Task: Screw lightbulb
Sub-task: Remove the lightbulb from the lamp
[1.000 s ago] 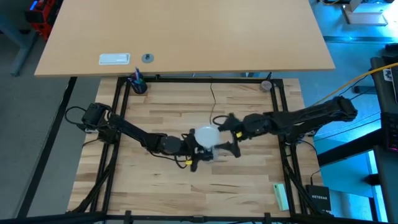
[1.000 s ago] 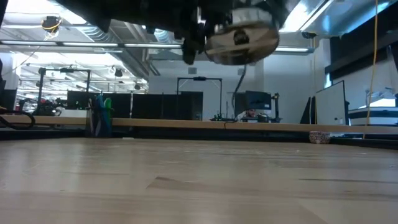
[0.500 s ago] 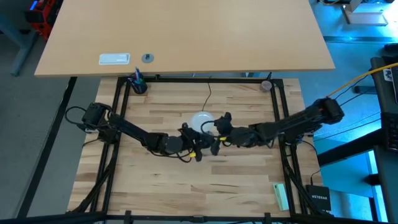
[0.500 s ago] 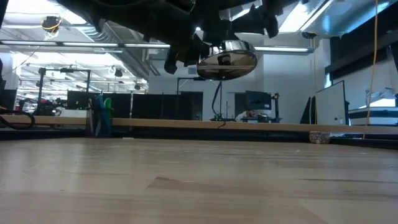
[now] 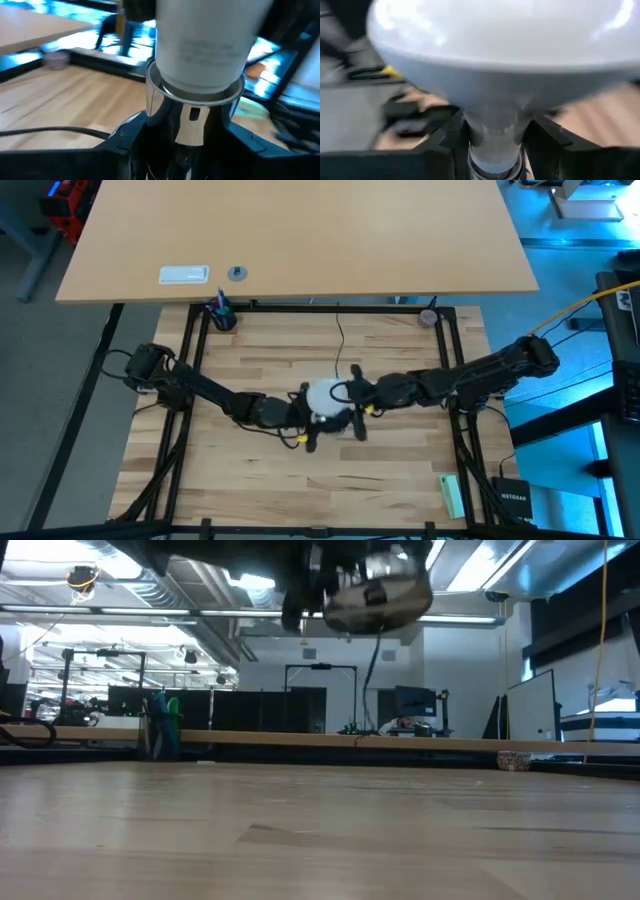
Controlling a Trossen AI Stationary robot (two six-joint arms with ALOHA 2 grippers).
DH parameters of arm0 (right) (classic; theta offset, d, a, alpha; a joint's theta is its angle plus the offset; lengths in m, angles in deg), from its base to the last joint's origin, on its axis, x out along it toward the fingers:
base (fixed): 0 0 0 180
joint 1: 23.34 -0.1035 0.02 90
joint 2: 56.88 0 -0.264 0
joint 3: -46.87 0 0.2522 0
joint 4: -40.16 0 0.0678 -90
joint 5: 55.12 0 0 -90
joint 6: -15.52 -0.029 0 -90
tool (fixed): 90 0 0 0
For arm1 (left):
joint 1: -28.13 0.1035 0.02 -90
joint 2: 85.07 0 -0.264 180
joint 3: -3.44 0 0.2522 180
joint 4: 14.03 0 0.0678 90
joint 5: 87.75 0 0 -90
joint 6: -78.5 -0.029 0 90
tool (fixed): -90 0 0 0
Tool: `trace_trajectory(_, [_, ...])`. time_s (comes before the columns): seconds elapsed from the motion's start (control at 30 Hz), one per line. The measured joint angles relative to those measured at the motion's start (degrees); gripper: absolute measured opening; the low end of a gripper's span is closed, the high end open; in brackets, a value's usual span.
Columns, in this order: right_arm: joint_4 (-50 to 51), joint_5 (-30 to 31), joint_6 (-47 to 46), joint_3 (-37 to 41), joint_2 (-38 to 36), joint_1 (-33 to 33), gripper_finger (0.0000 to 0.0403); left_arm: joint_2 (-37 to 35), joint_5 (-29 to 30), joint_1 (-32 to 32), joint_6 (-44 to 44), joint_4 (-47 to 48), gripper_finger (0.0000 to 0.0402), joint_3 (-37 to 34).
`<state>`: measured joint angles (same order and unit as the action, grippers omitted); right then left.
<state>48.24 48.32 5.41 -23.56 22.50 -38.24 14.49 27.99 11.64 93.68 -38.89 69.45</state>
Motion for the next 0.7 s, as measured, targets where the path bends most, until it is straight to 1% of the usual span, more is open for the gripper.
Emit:
trace_trajectory(0.07, [-0.9, -9.7, 2.3, 0.0, -0.4, 0.4, 0.0147, -0.4, -4.9, -0.2, -2.5, -0.4, 0.0163, 0.0])
trace_trajectory(0.1, [-1.9, -15.5, 3.3, 0.0, -0.4, 0.9, 0.0147, -0.4, -8.5, -0.2, -3.8, -1.1, 0.0163, 0.0])
trace_trajectory(0.17, [-3.9, -29.2, 4.2, 0.0, -0.3, 2.0, 0.0147, -0.4, -16.6, -0.2, -5.5, -3.1, 0.0163, 0.0])
trace_trajectory(0.23, [-7.7, -41.1, 4.6, 0.0, 0.9, 3.0, 0.0147, -0.4, -23.0, -0.5, -6.1, -5.1, 0.0163, 0.4])
trace_trajectory(0.27, [-9.2, -44.4, 4.7, -0.1, 1.5, 3.2, 0.0147, -0.4, -24.8, -0.6, -6.0, -5.7, 0.0163, 0.4])
trace_trajectory(0.3, [-10.4, -45.7, 4.7, 0.0, 2.1, 3.2, 0.0147, -0.3, -26.0, -0.6, -6.0, -6.0, 0.0163, 0.3])
trace_trajectory(0.37, [-12.1, -45.5, 4.6, 0.0, 2.9, 3.0, 0.0147, -0.3, -27.0, -0.6, -6.2, -6.6, 0.0163, 0.2])
trace_trajectory(0.4, [-12.3, -44.2, 4.5, 0.0, 3.2, 2.9, 0.0147, -0.3, -27.0, -0.6, -6.3, -6.7, 0.0163, 0.2])
trace_trajectory(0.43, [-11.8, -42.0, 4.1, 0.0, 3.2, 2.7, 0.0147, -0.3, -27.1, -0.6, -6.5, -6.5, 0.0163, 0.1])
trace_trajectory(0.53, [-9.6, -32.2, -0.3, 0.0, 3.1, 2.3, 0.0152, -0.3, -25.9, -0.4, -6.6, -5.0, 0.0163, -0.1])
trace_trajectory(0.57, [-8.3, -29.8, -1.5, 0.0, 2.5, 2.3, 0.0168, -0.3, -24.4, -0.5, -6.4, -4.3, 0.0163, -0.1])
trace_trajectory(0.6, [-6.1, -28.5, -1.9, 0.0, 1.6, 2.5, 0.0193, -0.3, -22.4, -0.5, -6.4, -3.7, 0.0163, -0.1])
trace_trajectory(0.7, [1.9, -25.8, -2.3, 0.1, -2.5, 3.3, 0.0282, -0.5, -15.8, -0.4, -5.2, -1.8, 0.0163, -0.1])
